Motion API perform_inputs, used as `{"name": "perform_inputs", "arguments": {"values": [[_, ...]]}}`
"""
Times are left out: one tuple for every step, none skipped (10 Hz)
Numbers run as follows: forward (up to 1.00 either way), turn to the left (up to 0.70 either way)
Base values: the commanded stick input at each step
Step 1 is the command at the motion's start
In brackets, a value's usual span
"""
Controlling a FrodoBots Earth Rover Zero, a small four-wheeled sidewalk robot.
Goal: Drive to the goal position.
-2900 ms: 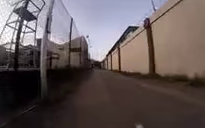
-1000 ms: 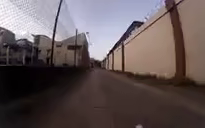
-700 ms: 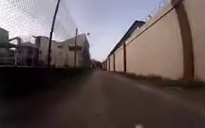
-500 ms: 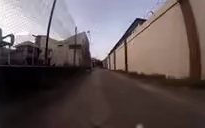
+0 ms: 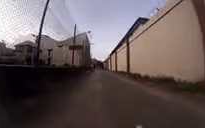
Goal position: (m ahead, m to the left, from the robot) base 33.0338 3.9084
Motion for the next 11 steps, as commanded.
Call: {"name": "perform_inputs", "arguments": {"values": [[1.0,-0.36],[1.0,-0.28],[1.0,0.0],[1.0,0.0],[1.0,0.0],[1.0,0.0],[1.0,0.0],[1.0,0.0],[1.0,0.0],[1.0,0.0],[1.0,0.0]]}}
